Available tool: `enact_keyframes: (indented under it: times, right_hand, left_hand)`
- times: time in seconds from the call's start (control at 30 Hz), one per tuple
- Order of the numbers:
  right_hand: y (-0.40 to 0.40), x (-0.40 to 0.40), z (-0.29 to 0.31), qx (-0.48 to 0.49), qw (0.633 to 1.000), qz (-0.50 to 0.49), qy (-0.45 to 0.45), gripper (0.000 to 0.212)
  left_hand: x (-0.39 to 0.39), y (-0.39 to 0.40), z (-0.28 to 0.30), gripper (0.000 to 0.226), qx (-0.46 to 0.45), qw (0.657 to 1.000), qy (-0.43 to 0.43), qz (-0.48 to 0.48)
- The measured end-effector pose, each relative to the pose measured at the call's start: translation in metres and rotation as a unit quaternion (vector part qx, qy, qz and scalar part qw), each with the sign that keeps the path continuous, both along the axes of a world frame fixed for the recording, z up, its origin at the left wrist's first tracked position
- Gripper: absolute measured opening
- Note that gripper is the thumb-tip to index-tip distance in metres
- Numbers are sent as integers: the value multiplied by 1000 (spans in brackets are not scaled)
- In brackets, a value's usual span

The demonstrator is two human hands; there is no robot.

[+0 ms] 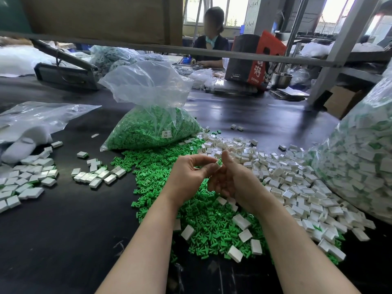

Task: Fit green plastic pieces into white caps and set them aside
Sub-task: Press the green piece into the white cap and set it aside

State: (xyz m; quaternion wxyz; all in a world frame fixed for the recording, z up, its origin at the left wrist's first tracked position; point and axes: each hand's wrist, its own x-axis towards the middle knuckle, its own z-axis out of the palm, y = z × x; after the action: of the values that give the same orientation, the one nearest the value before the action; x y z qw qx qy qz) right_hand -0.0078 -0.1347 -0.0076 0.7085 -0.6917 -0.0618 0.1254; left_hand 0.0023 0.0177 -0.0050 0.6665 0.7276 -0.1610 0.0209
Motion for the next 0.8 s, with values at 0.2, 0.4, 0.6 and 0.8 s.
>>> enact_keyframes:
  times: [0.2, 0.4, 0.6, 0.8]
  right_hand:
    - [-2, 1, -5, 81, 997, 8, 3, 50]
    - [-3, 2, -6, 117, 993, 21, 14, 44]
    - [-3, 2, -5, 117, 993, 22, 18, 42]
    - [-4, 1, -4, 110, 993, 28, 17, 44]
  left_hand:
    - [-1, -6, 0, 19, -37, 999, 25, 2]
    - [-1, -6, 1, 19, -72, 996, 43, -13]
    - [0, -6, 0, 21, -71, 997, 40, -14]
    - [1, -6, -2, 19, -78, 996, 43, -14]
